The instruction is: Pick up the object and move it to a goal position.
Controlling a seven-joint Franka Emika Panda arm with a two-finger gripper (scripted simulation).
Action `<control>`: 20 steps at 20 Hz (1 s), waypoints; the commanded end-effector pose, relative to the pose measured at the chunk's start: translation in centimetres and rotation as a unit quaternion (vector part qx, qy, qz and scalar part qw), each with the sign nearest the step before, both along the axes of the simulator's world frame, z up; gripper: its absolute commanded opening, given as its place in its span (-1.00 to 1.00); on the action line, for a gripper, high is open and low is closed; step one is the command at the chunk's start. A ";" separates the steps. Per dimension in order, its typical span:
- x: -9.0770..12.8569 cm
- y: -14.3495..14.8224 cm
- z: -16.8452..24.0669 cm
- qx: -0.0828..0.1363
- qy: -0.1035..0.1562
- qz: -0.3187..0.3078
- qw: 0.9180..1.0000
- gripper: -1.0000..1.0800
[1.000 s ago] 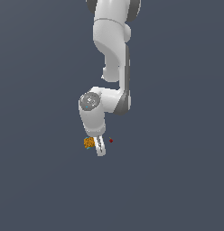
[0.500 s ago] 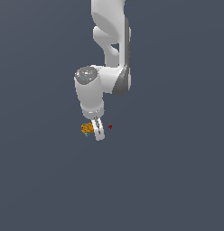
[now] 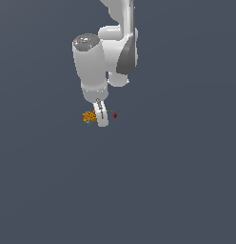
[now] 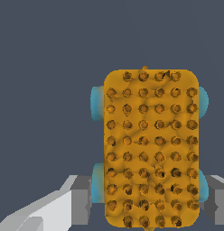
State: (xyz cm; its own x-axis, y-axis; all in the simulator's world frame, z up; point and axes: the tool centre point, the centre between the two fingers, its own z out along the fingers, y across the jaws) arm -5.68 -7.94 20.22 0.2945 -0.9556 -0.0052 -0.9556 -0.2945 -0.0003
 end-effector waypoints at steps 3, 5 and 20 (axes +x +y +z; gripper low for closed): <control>-2.0 -0.2 3.7 -0.001 0.000 0.000 1.000 -1.00; -2.9 -0.3 5.4 -0.001 0.000 0.000 1.000 -1.00; -7.6 -0.9 14.7 -0.003 -0.001 0.000 1.000 -1.00</control>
State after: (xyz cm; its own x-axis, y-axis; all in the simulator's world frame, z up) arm -12.93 -8.77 34.29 0.2937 -0.9559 0.0010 -0.9559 -0.2937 -0.0001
